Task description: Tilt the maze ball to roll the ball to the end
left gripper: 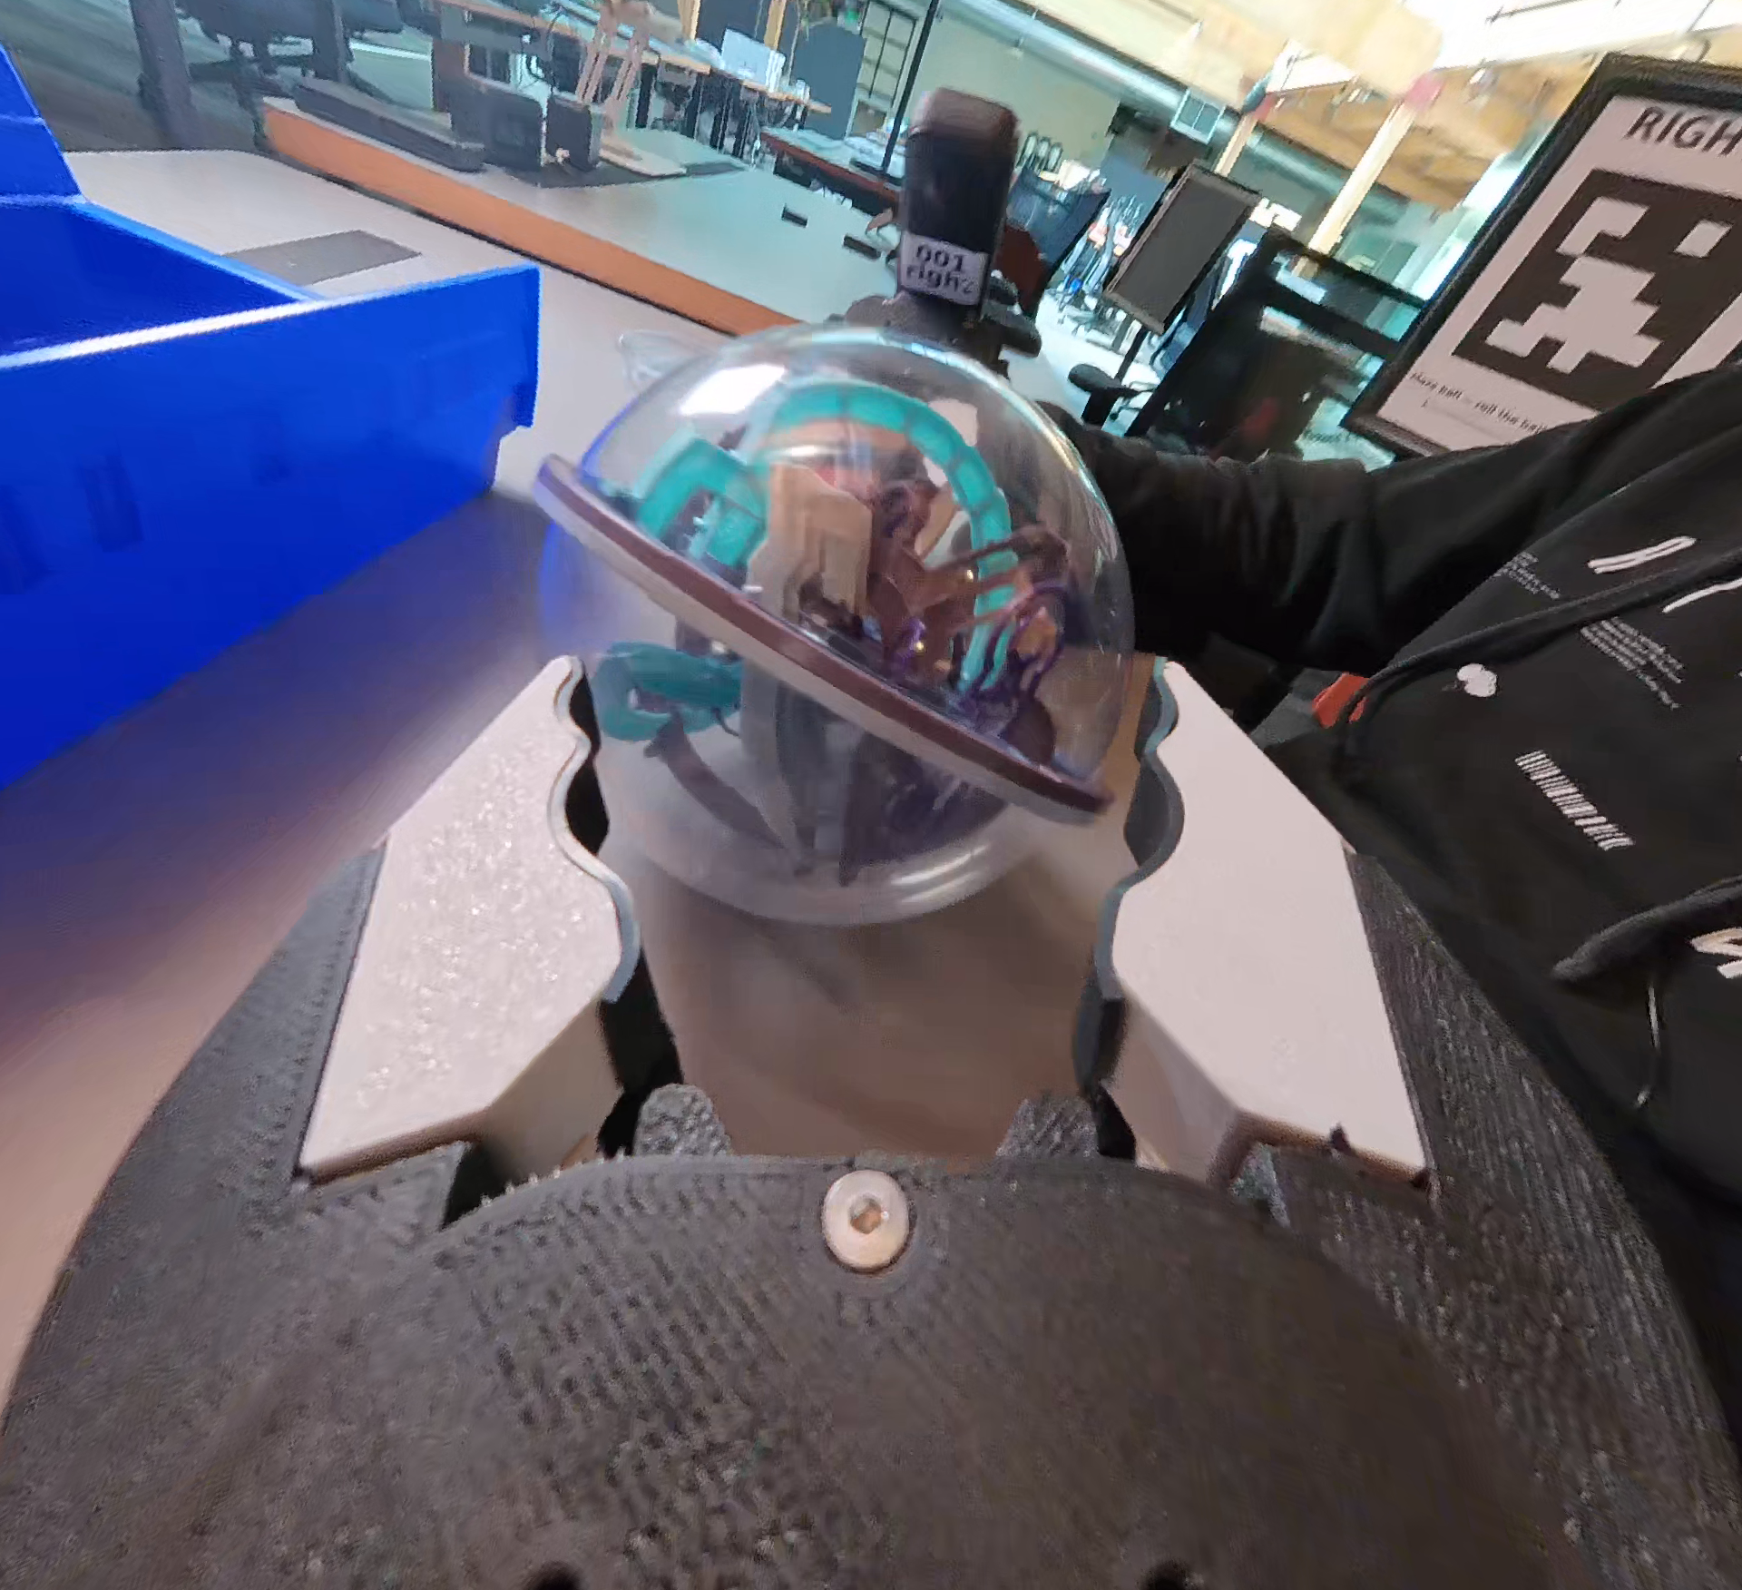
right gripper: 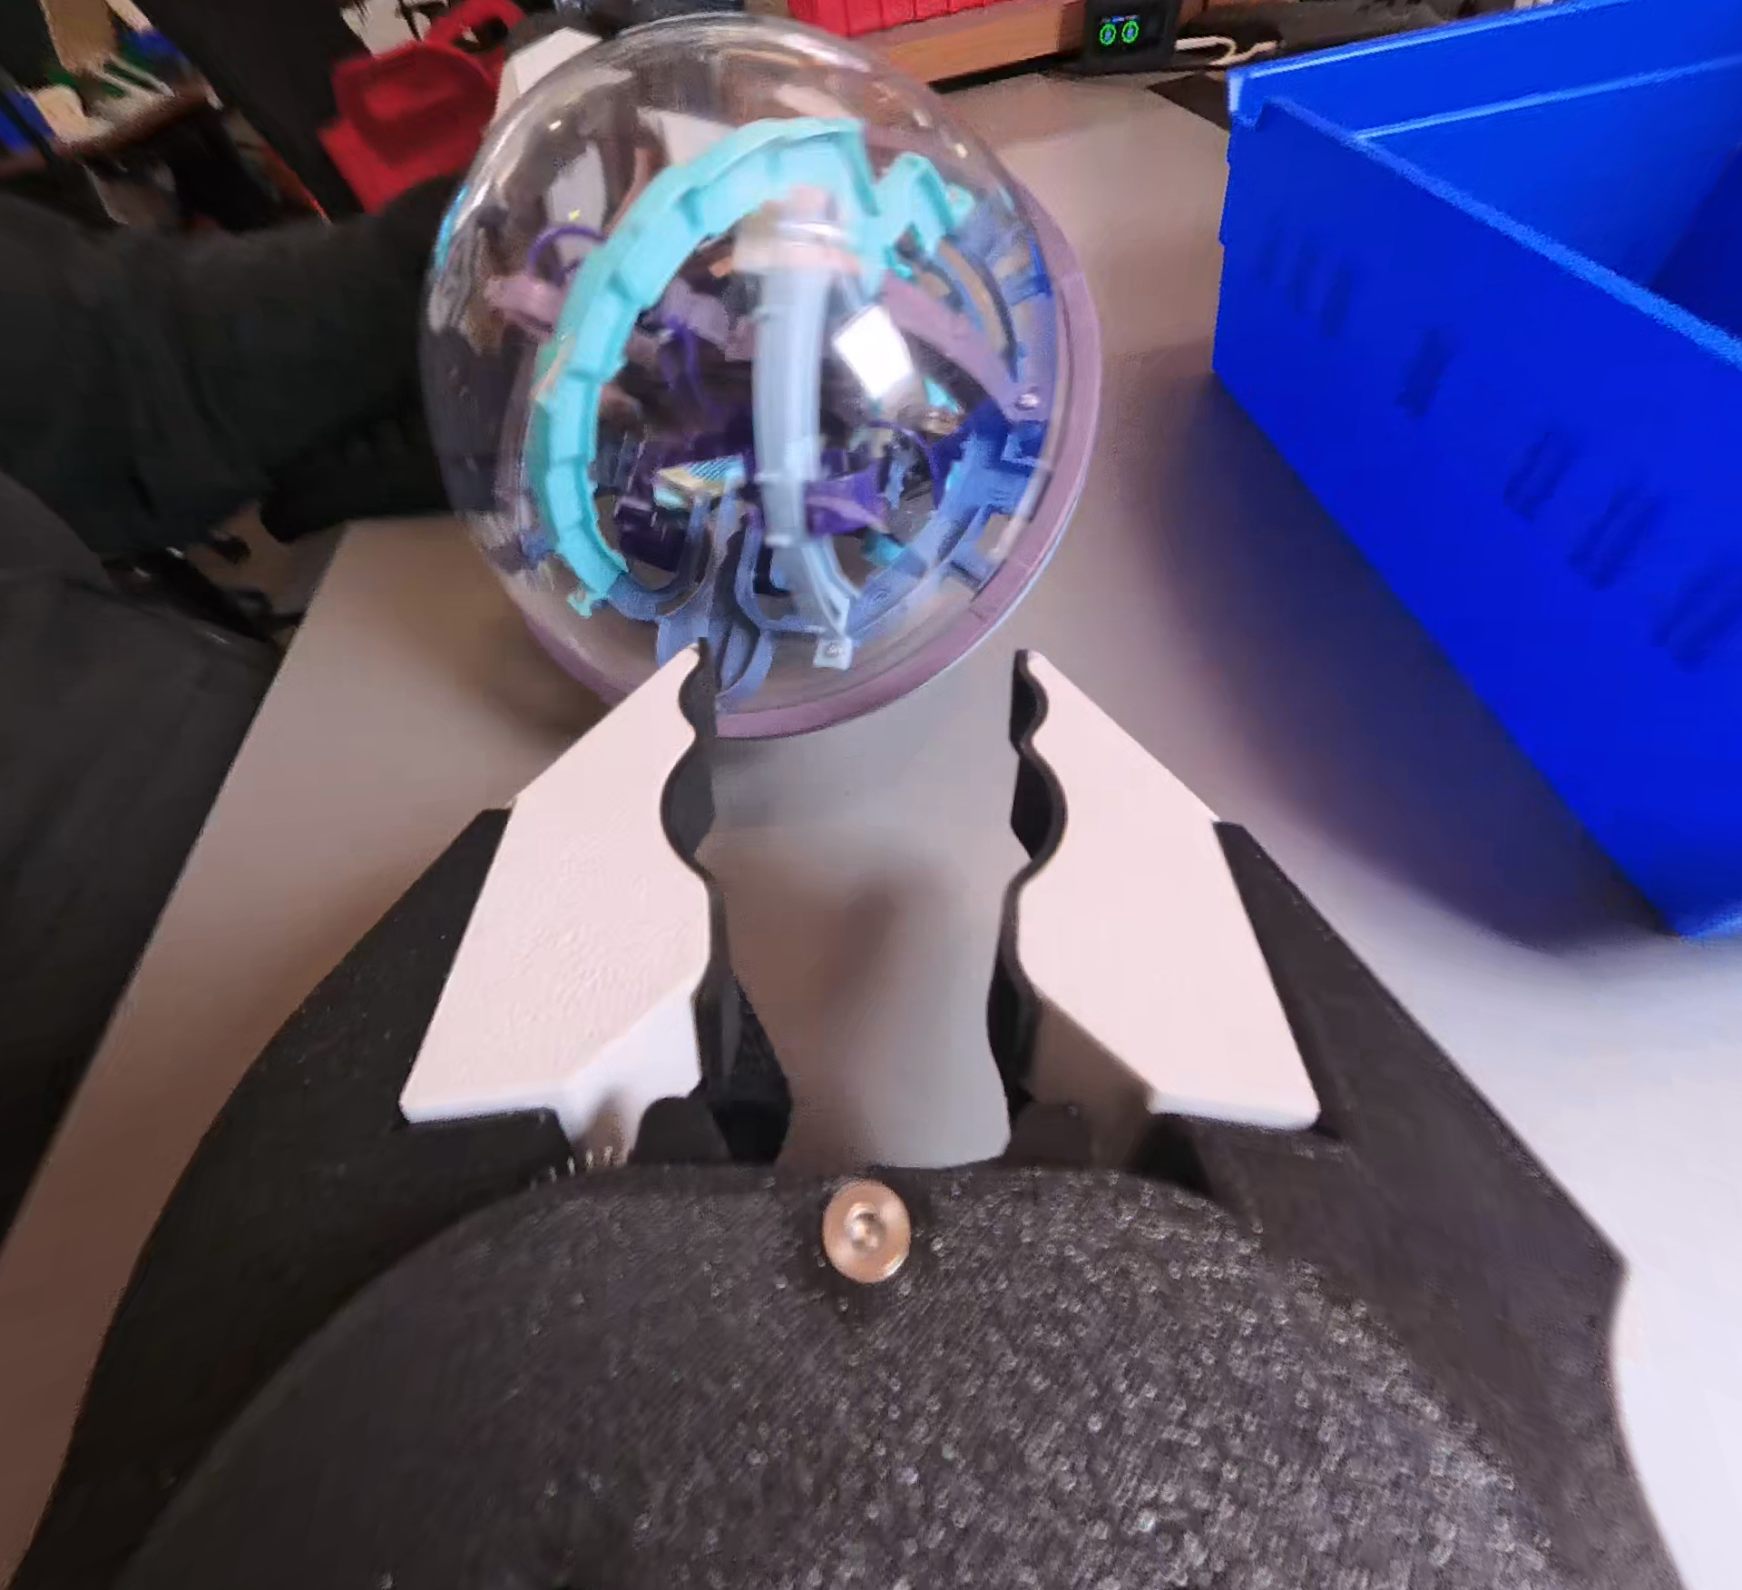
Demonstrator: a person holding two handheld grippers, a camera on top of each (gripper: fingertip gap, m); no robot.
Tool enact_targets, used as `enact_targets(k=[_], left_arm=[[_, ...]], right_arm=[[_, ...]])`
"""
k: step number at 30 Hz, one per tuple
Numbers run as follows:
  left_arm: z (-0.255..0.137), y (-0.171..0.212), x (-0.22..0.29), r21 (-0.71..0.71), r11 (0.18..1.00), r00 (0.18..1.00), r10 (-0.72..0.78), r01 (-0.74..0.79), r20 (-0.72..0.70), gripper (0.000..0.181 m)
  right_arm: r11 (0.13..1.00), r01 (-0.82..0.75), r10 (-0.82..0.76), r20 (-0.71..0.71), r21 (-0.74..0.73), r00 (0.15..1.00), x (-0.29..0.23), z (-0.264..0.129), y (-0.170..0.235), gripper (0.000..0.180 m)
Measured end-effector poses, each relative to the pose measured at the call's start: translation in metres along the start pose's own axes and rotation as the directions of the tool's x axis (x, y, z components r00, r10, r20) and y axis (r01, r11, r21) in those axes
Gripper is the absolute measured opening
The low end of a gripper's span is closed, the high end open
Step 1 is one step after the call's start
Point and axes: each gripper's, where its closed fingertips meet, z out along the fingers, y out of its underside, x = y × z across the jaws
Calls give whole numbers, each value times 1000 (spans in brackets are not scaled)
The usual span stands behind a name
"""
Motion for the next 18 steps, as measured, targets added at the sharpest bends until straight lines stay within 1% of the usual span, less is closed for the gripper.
enact_targets(k=[2, 3, 4, 5, 6, 7, 9, 11, 13, 15, 16, 17, 18], left_arm=[[5, -3, 1, 17, 999, 999, 33, -33, -4, 105], [7, -4, 2, 21, 998, 998, 58, -57, -13, 104], [8, -6, 2, 30, 997, 997, 68, -67, -19, 102], [8, -11, 0, 55, 996, 998, 69, -68, -11, 95], [4, -19, -4, 89, 994, 998, 65, -65, 9, 85], [-1, -25, -10, 115, 991, 997, 60, -65, 44, 76], [-12, -32, -15, 145, 987, 995, 55, -67, 84, 76], [-19, -26, -19, 96, 995, 993, 27, -38, 119, 74], [-19, -15, -23, 44, 999, 990, -32, 27, 137, 70], [-7, -8, -25, 34, 997, 991, -79, 76, 112, 62], [-2, -5, -35, 30, 995, 981, -104, 100, 164, 70], [0, -3, -43, 24, 994, 972, -107, 104, 207, 71], [0, -6, -45, 43, 993, 972, -118, 112, 204, 66]], right_arm=[[999, -42, 42, 47, -6, 998, -5, 1, 2, 71], [999, -46, 47, 88, -14, 995, -12, 1, 3, 61], [999, -44, 46, 139, -21, 989, -20, 0, 4, 47], [999, -40, 46, 164, -37, 985, -25, -1, 6, 46], [998, -32, 40, 169, -49, 985, -25, -2, 8, 34], [999, -33, 40, 175, -43, 984, -25, -4, 8, 32], [998, -64, 65, 161, -10, 985, -19, -8, 3, 33], [994, -104, 101, 82, 40, 992, 0, -10, -5, 41], [979, -179, 180, -2, 102, 984, 23, -9, -12, 49], [951, -280, 278, 36, 128, 960, 27, -4, -16, 58], [940, -316, 314, 38, 128, 949, 30, -2, -15, 57], [938, -321, 321, 23, 132, 947, 33, -1, -14, 58], [944, -303, 304, 11, 132, 953, 33, -2, -13, 55]])
